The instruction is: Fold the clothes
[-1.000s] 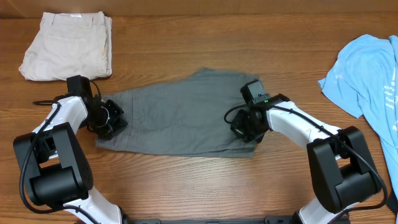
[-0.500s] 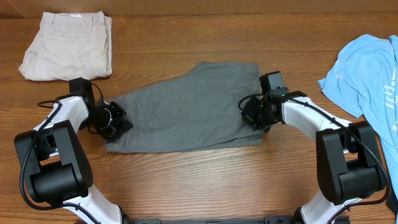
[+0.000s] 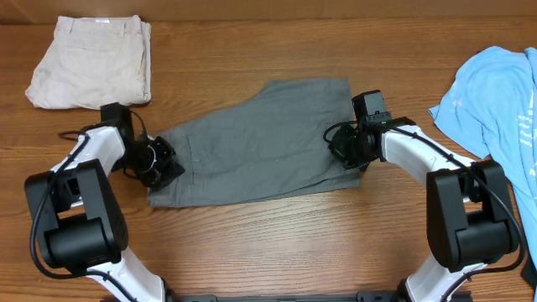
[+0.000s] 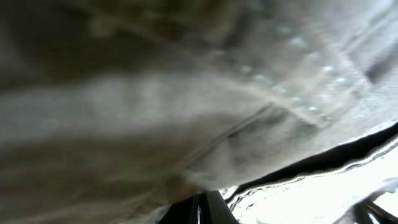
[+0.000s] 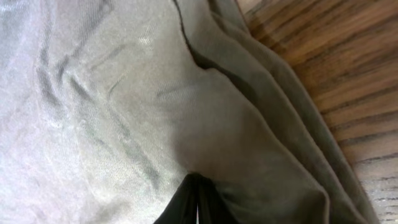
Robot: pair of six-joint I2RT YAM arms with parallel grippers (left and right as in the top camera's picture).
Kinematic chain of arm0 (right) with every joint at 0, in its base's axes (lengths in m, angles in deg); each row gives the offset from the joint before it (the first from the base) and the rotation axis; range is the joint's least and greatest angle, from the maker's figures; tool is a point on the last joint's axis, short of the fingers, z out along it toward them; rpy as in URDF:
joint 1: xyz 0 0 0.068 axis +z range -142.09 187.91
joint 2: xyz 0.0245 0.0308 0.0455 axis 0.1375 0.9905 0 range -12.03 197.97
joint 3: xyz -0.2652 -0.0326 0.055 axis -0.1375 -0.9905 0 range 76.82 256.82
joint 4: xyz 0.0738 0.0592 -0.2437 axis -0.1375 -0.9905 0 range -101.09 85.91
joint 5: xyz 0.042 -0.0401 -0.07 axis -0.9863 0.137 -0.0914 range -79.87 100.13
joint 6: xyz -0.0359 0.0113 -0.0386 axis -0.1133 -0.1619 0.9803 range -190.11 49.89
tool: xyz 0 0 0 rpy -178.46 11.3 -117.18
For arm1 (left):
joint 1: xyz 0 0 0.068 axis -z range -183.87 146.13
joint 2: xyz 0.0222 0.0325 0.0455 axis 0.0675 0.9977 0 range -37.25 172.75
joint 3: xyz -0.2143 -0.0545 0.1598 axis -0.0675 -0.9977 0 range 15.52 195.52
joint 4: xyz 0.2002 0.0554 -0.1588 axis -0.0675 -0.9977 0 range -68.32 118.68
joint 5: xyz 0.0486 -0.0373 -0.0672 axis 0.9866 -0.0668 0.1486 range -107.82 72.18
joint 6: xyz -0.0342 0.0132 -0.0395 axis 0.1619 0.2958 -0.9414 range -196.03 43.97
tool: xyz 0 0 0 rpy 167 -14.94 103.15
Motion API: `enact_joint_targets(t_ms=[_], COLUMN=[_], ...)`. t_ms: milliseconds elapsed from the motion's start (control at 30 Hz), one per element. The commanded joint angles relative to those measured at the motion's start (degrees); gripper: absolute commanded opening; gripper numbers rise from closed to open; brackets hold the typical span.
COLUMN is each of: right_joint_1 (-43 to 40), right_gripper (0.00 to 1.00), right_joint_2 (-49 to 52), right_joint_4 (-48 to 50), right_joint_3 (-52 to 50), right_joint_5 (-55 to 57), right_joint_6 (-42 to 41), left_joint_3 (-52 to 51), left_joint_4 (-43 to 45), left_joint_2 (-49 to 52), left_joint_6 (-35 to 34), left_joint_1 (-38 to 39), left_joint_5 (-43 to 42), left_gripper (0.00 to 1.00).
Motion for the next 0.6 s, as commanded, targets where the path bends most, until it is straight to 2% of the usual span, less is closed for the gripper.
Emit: enact_joint_targets(t_ms=[0,200,567], right_joint_1=[-0.7,-0.7,-0.7], right_gripper=[0.04,0.04,0.04], right_joint_2=[1.1,1.1,1.1], right_joint_4=[-0.9,-2.5,-3.0], right_joint_3=[0.8,0.8,0.8], right_joint_5=[5.5,5.5,5.5], right_joint_6=[0.4,0.4,0.4], left_joint_3=[3.0,5.6,5.6], left_joint_4=[0.9,1.0,2.3], left_joint_2=[3.3,3.3,3.8], left_joint_6=[2.3,3.0,2.8], left_joint_1=[-0.2,-0.1,-0.1], left_joint_5=[11.7,12.1,19.8], left_gripper=[0.06,0.10,0.12])
